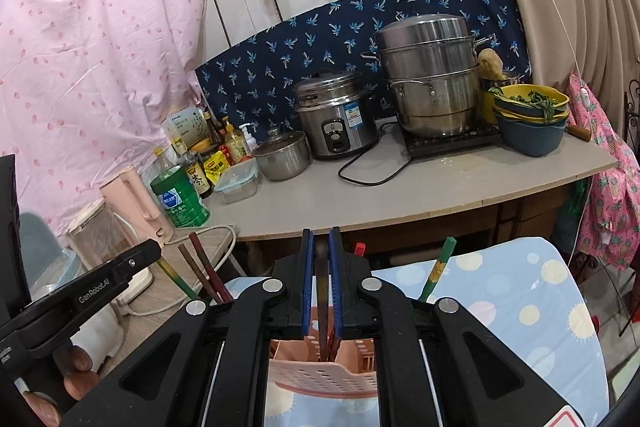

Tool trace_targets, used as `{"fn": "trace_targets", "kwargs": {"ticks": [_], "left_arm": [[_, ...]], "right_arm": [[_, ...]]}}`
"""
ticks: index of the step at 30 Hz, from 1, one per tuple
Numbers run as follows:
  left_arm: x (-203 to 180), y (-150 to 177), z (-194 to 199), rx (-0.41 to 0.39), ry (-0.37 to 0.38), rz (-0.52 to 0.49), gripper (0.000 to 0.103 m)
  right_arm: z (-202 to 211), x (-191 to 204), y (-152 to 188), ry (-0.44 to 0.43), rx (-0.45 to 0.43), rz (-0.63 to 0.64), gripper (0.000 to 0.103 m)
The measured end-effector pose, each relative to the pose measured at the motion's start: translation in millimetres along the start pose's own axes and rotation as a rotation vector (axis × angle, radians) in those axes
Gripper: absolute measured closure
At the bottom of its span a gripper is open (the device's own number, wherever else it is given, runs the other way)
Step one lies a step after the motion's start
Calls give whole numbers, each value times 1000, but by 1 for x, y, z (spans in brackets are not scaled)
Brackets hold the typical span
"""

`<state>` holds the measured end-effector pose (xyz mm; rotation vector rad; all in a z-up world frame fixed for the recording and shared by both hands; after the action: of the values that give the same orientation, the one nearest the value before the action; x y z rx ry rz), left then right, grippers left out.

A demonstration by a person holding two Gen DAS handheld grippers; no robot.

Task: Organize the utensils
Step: 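Carry both held chopsticks up into the pink basket and open both tools, then withdraw both open tools from the basket back over the last two chopsticks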

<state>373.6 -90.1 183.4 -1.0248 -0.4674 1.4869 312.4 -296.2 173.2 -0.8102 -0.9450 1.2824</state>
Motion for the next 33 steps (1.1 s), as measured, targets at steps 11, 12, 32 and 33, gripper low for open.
{"fn": "trace_targets", "kwargs": {"ticks": [11,12,32,33], "left_arm": [[7,14,22,-3,-26,-12,68],[7,15,24,-3,-27,-13,68],[18,87,102,8,-32,-56,55],[19,92,105,8,-35,-60,54]], "right_arm": [[29,12,9,-10,-18,27,81],[32,14,10,-13,-18,28,81],[133,27,83,-31,2,13,63],[138,29,89,-29,6,19,63]]}}
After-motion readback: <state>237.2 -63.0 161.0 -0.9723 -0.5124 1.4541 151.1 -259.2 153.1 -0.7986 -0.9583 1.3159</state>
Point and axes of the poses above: each gripper's, at about its wrist camera, not at the fingertips, and z roughly against the way its jaws point, x to its left, y to its underside, the point moved 2 cm from there along -z, roughly the way its jaws point, and after that the axes turned 11 degrees about z, right-handed, at the moved point
